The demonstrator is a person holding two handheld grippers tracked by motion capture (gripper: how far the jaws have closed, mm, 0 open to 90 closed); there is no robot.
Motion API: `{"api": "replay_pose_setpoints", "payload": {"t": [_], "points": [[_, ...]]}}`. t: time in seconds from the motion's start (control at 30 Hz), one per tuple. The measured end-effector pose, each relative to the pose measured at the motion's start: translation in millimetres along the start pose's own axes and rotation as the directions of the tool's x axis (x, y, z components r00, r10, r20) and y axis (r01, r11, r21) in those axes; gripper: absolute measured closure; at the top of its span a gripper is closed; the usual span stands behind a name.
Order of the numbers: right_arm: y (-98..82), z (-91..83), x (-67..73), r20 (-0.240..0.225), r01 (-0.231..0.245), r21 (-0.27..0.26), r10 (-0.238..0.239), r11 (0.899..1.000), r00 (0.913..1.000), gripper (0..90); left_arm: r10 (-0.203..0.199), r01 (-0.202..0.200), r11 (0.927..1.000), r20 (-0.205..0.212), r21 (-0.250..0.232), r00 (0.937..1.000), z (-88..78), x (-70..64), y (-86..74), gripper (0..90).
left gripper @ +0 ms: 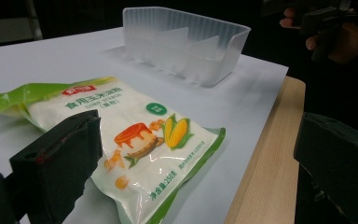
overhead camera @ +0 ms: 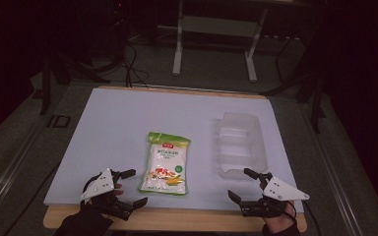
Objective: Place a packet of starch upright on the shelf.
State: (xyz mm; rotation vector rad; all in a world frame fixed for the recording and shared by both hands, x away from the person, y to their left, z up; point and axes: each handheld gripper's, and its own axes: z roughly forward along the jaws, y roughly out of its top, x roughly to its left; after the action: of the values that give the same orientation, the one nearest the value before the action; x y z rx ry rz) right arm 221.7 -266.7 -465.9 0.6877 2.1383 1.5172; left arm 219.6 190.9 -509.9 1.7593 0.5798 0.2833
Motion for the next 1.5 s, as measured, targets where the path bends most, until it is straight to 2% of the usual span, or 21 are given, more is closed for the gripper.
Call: {"api": "replay_pose_setpoints", "payload": {"t": [0.13, 0.2, 0.23, 0.33, 0.43, 0.5, 0.77, 0.9, 1.07, 1.13, 1.17, 1.3, 1.4, 1.5], "points": [[0.1, -0.3, 0.4, 0.001, -0.003, -0.002, 0.003, 1.0, 1.0, 12.5, 0.007, -0.007, 0.9998, 0.006, -0.02, 1.0, -0.7, -0.7, 0.1, 1.6], [1.4, -2.2, 0.5, -0.004, -0.018, -0.026, 0.018, 1.0, 0.9998, 11.8, 0.014, -0.014, 0.9996, 0.005, -0.023, 0.9999, -0.9, -1.0, 0.2, 1.6], [2.3, -3.4, 0.4, -0.02, -0.04, -0.031, 0.039, 0.999, 0.999, 11.8, 0.023, -0.022, 0.9993, 0.006, -0.03, 0.9997, -0.8, -1.3, 0.1, 1.6], [2.6, -3.9, 0.2, -0.02, -0.047, -0.031, 0.046, 0.998, 0.9987, 11.8, 0.035, -0.035, 0.9987, 0.018, -0.038, 0.9992, 0.1, -3.5, 1.6, 1.6], [3.9, -5.0, 1.1, -0.028, -0.059, -0.034, 0.058, 0.998, 0.9979, 11.8, 0.038, -0.037, 0.9989, 0.03, -0.027, 0.9988, 2.6, -7.0, 5.8, 1.6], [4.7, -5.1, 2.3, -0.031, -0.053, -0.034, 0.052, 0.998, 0.9982, 11.8, 0.039, -0.038, 0.999, 0.049, -0.025, 0.998, 4.4, -9.3, 10.5, 1.6], [8.0, -5.9, 8.2, -0.028, -0.013, -0.046, 0.011, 0.999, 0.9995, 11.8, 0.107, -0.103, 0.9933, 0.085, -0.053, 0.9906, 7.6, -15.5, 41.8, 1.6], [9.1, -6.4, 10.4, -0.026, 0.001, -0.051, -0.002, 0.999, 0.9997, 11.7, 0.097, -0.094, 0.9946, 0.087, -0.045, 0.9915, 10.5, -10.9, 63.0, 1.6], [9.3, -6.8, 10.5, -0.028, -0.008, -0.058, 0.007, 0.998, 0.9996, 11.7, 0.088, -0.087, 0.9961, 0.057, -0.016, 0.9945, 14.4, -4.3, 77.7, 1.5], [9.4, -7.0, 10.6, -0.029, -0.008, -0.059, 0.006, 0.998, 0.9996, 11.7, 0.079, -0.079, 0.9968, 0.057, -0.009, 0.9952, 15.6, -2.0, 81.1, 1.5], [9.5, -7.2, 10.7, -0.029, -0.006, -0.061, 0.004, 0.998, 0.9996, 11.7, 0.071, -0.071, 0.9974, 0.049, 0.011, 0.9963, 18.1, 3.2, 88.4, 1.5], [9.7, -7.4, 11.5, -0.026, -0.001, -0.068, 0.0, 0.998, 0.9997, 11.7, 0.061, -0.062, 0.9977, 0.037, 0.027, 0.9975, 22.2, 14.4, 101.2, 1.6], [9.9, -7.2, 11.5, -0.028, 0.003, -0.074, -0.005, 0.997, 0.9996, 11.7, 0.021, -0.022, 0.9994, 0.016, 0.027, 0.9996, 26.1, 26.7, 108.9, 1.6], [10.2, -7.8, 11.8, -0.025, 0.003, -0.077, -0.005, 0.997, 0.9997, 11.7, 0.002, -0.002, 0.9992, -0.01, 0.04, 0.9999, 30.9, 38.2, 116.6, 1.6]]}}
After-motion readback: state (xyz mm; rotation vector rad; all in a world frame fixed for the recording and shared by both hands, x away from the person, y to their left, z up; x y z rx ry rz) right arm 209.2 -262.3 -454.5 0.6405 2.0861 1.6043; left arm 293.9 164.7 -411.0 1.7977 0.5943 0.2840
